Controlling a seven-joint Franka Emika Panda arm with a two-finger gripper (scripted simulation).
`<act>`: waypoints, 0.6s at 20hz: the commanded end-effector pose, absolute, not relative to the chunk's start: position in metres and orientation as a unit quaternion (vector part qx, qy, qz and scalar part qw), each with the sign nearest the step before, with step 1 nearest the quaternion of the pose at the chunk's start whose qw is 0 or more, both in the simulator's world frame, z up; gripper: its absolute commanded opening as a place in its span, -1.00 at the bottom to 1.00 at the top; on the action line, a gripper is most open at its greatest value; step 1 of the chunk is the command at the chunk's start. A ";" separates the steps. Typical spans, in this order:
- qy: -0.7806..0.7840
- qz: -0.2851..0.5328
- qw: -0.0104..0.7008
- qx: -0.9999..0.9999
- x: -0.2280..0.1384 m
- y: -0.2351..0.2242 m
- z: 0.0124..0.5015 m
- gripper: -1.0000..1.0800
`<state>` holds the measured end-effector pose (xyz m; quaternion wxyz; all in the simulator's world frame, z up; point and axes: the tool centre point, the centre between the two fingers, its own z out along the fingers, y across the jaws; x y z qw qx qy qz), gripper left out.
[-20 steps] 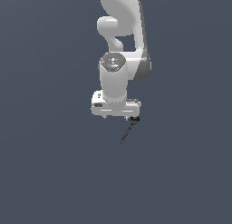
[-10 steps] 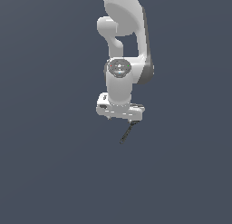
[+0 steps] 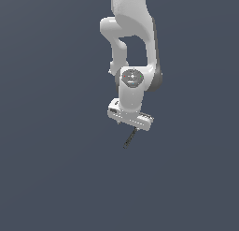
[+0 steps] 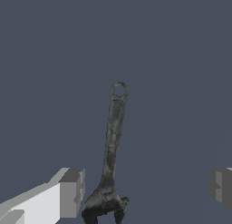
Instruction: Pick up the object and move it to a goal position.
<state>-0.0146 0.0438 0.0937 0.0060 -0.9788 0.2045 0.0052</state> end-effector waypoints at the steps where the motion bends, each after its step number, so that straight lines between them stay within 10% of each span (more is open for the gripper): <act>1: 0.232 0.004 0.005 -0.973 -0.017 0.050 0.085 0.92; 12: 0.307 0.001 0.001 -0.952 -0.025 0.068 0.062 0.92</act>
